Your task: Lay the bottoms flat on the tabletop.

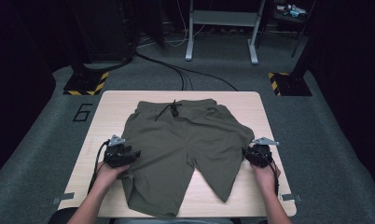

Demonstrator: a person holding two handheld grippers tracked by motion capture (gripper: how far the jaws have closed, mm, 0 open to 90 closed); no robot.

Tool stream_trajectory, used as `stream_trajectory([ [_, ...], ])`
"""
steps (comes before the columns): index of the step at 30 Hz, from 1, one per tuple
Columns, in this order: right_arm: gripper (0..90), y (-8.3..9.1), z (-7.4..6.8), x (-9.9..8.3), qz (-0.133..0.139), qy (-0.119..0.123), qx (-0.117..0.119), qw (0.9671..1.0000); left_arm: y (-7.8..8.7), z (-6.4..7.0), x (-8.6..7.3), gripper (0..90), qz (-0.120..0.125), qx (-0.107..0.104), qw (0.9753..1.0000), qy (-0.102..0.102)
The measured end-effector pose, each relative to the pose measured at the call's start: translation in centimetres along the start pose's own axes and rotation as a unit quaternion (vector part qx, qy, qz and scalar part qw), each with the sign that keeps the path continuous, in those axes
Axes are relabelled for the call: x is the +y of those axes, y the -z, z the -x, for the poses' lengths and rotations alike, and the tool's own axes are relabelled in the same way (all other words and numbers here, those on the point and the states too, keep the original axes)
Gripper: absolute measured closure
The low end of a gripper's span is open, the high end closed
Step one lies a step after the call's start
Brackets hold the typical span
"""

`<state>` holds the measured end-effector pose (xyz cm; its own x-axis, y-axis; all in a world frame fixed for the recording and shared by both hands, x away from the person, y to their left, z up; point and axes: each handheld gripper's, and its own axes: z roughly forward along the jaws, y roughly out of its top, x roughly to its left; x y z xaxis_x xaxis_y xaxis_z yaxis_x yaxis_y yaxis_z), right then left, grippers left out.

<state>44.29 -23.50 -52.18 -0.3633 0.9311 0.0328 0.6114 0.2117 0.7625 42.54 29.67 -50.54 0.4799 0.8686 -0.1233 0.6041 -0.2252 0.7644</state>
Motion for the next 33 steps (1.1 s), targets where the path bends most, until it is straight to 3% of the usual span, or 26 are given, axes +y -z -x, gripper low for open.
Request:
stream_trajectory([
  [6,86.0,2.2,-1.4,2.6,0.043,0.002,0.017,0.9989,-0.1,0.0,0.0,45.7,0.001,-0.002,1.0000,0.006],
  [11,85.9,2.7,-4.2,5.7,0.056,0.033,0.050,0.9966,-0.3,0.3,0.1,45.7,0.001,-0.005,1.0000,0.003],
  [16,85.8,1.0,-8.2,7.8,0.057,0.075,0.087,0.9918,-0.3,0.2,0.0,45.7,0.002,-0.006,1.0000,0.005],
  [24,85.2,-3.2,-14.0,8.5,0.012,0.108,0.134,0.9850,-0.2,0.1,0.1,45.7,0.004,-0.005,0.9999,0.008],
  [27,83.5,-4.5,-15.5,8.1,-0.006,0.126,0.142,0.9818,-0.2,0.0,0.1,45.7,0.004,-0.006,0.9999,0.010],
  [30,74.2,-5.4,-16.4,7.8,-0.022,0.128,0.153,0.9796,-0.2,0.0,0.1,45.7,0.004,-0.007,0.9999,0.010],
  [33,66.9,-4.8,-16.5,8.1,-0.010,0.133,0.162,0.9778,-0.2,0.0,0.1,45.7,0.004,-0.006,0.9999,0.010],
])
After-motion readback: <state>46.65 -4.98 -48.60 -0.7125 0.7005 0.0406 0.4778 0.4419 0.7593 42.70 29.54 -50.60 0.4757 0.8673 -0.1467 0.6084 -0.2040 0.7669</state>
